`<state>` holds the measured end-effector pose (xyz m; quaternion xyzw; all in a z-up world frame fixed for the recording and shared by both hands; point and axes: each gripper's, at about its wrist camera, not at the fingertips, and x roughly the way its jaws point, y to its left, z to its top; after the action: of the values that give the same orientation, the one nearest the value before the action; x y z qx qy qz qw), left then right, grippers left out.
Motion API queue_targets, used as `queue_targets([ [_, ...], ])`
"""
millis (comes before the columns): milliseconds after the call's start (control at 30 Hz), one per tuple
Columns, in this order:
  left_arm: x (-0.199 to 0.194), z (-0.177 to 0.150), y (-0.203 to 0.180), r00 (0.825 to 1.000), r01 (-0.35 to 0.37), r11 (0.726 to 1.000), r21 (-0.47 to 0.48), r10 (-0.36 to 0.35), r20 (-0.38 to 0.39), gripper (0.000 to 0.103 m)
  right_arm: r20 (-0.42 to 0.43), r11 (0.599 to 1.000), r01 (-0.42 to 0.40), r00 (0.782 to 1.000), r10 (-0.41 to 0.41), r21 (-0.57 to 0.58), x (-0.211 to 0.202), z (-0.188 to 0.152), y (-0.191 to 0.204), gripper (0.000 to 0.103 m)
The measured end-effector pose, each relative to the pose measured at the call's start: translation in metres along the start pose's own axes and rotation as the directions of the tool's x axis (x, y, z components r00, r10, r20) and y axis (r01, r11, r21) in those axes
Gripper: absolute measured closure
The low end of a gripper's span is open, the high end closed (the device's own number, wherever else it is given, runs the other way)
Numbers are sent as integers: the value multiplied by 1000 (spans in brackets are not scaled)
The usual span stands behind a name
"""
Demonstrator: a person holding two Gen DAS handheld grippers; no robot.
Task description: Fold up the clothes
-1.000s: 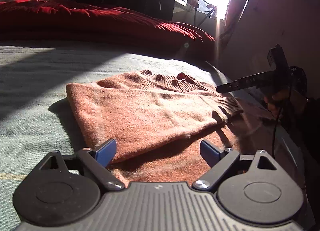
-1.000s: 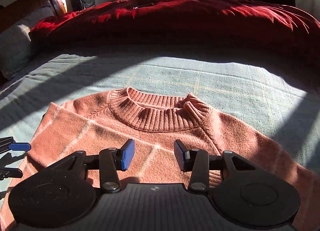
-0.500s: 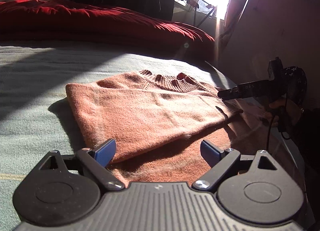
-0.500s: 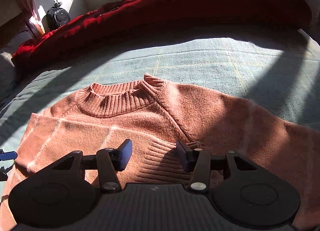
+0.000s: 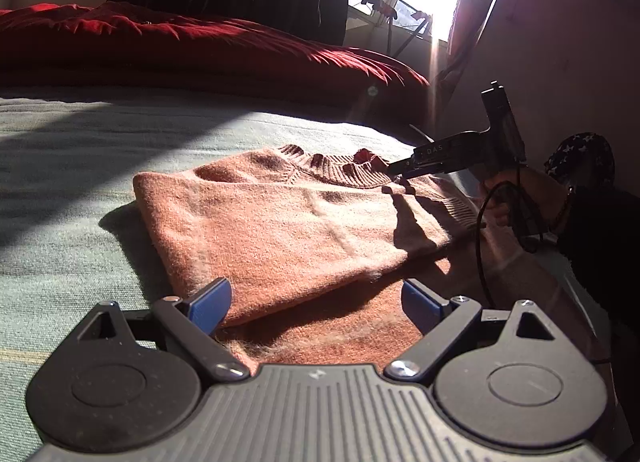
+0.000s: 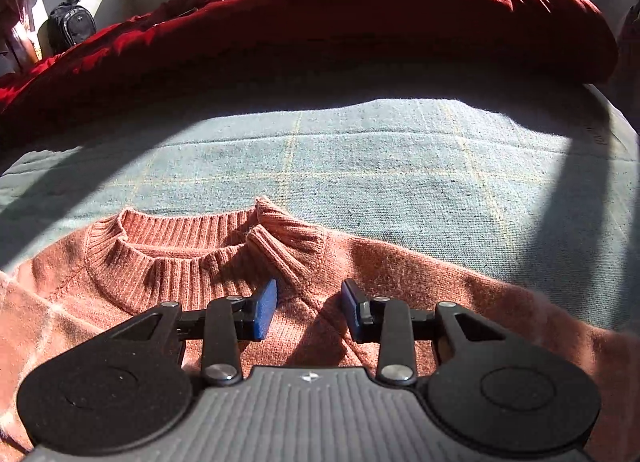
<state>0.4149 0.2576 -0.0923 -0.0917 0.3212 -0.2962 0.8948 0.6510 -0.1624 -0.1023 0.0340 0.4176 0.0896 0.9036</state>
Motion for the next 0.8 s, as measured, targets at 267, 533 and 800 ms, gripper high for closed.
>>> queue_targets([
  [267,-6,1,-3,1000,13,1000,5,-13,11,11,15,934,-244,966,257,-261,-31,10,104,63],
  [533,-4,1,3,1000,29,999,-28,-29,5,11,-120,884,-265,964,237,-385,39,-2,185,63],
  [800,-12,3,4,998,51,998,-42,-49,37,9,-120,833,-361,932,343,-420,15,3,218,63],
])
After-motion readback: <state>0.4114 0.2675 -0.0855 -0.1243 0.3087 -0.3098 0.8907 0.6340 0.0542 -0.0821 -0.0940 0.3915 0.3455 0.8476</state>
